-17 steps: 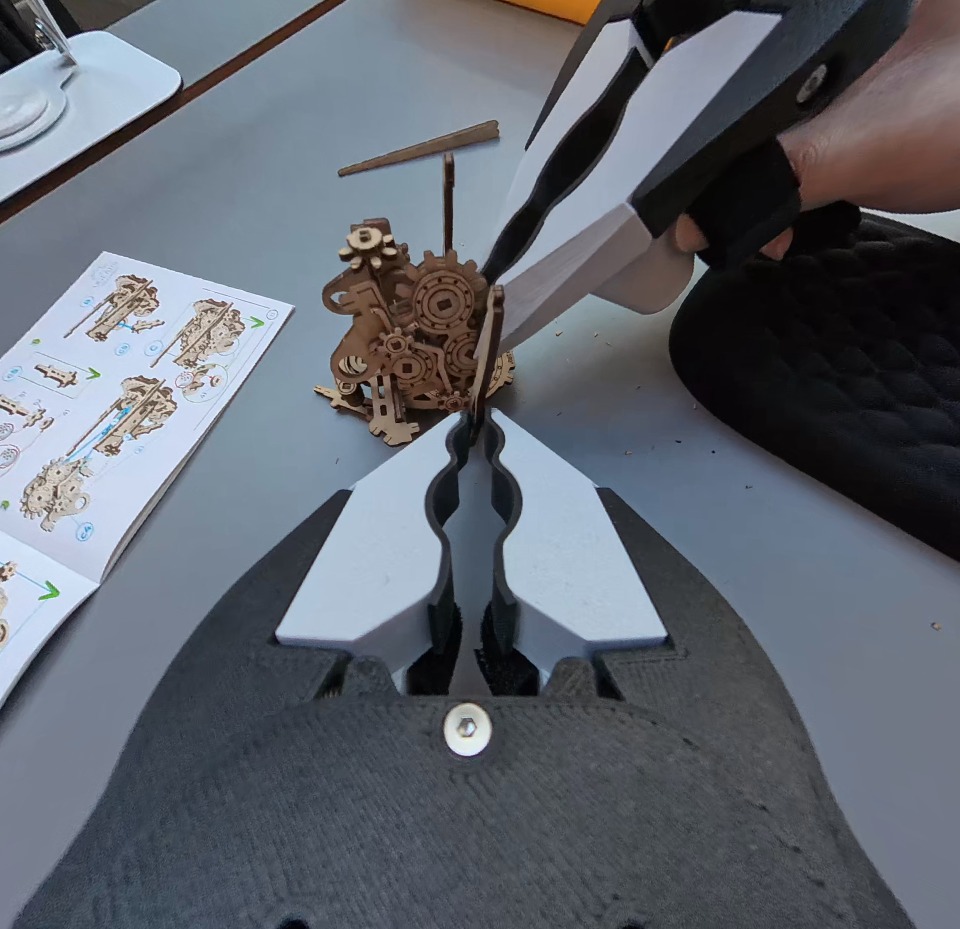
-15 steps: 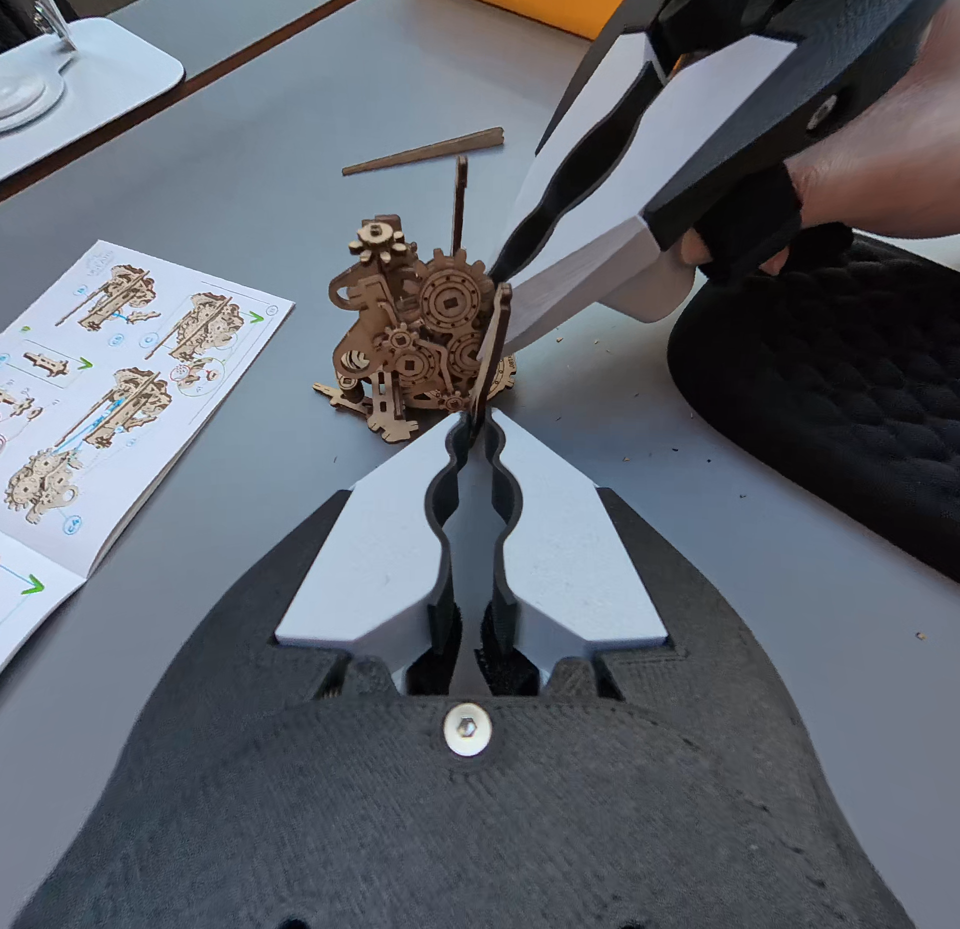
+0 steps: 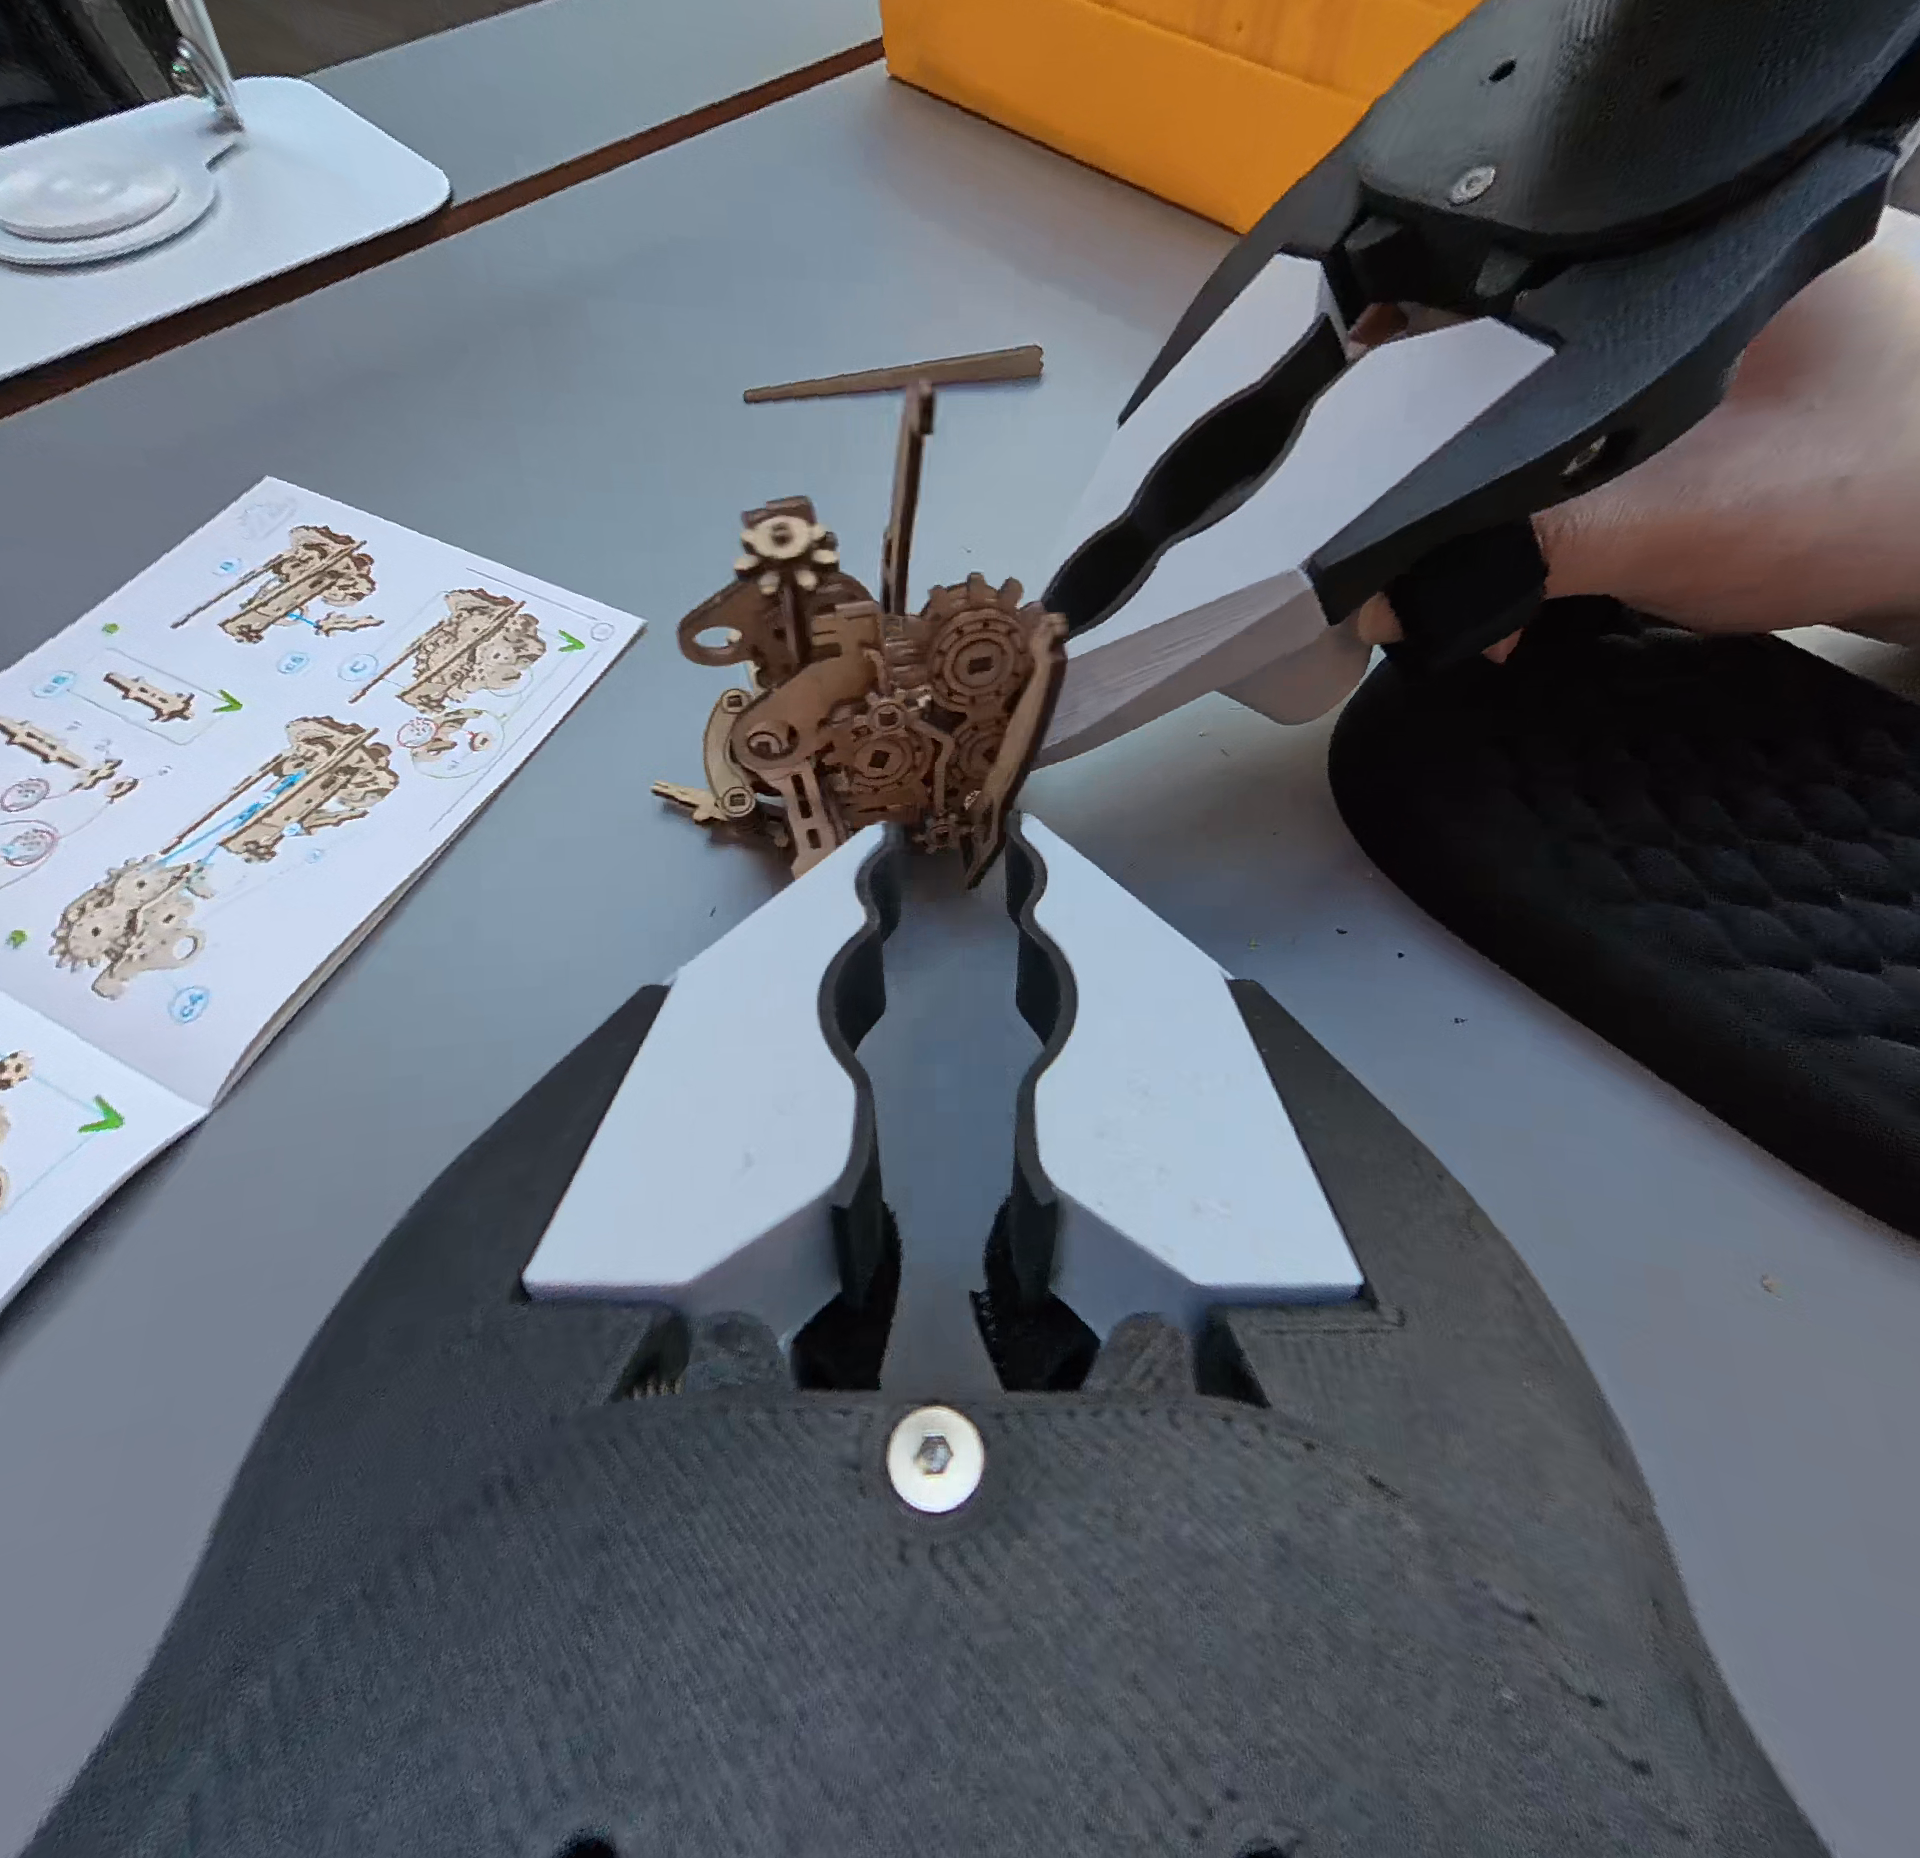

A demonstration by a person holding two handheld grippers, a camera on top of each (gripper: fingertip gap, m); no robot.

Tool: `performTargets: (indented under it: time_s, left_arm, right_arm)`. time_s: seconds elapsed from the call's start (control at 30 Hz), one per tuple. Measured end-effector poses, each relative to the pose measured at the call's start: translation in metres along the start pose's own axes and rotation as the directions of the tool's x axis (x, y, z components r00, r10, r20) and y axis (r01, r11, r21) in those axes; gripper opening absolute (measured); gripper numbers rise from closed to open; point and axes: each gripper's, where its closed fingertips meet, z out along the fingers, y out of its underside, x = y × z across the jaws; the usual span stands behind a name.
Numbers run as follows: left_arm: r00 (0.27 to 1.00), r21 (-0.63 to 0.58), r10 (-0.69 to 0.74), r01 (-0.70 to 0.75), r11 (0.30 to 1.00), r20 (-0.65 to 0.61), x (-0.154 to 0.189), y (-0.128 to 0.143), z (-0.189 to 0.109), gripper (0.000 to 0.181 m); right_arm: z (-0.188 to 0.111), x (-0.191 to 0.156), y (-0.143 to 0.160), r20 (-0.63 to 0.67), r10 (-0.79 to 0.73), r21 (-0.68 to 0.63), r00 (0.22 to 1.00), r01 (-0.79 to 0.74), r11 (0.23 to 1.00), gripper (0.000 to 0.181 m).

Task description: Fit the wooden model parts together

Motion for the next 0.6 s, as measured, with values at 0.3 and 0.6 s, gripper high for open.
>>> performTargets:
  time_s: [0.3,0.6]
  left_arm:
    - [0.993,-0.024,-0.119,0.118,0.993,-0.028,-0.023,0.012,-0.007,0.042]
    - [0.964,-0.110,-0.225,0.211,0.971,-0.142,-0.036,0.020,0.007,0.033]
  right_arm:
    - [0.000,0.002,0.000,0.002,-0.006,-0.002,1.000,0.006,1.000,0.011]
    - [0.001,0.004,0.002,-0.016,-0.053,-0.009,0.998,0.053,0.999,0.011]
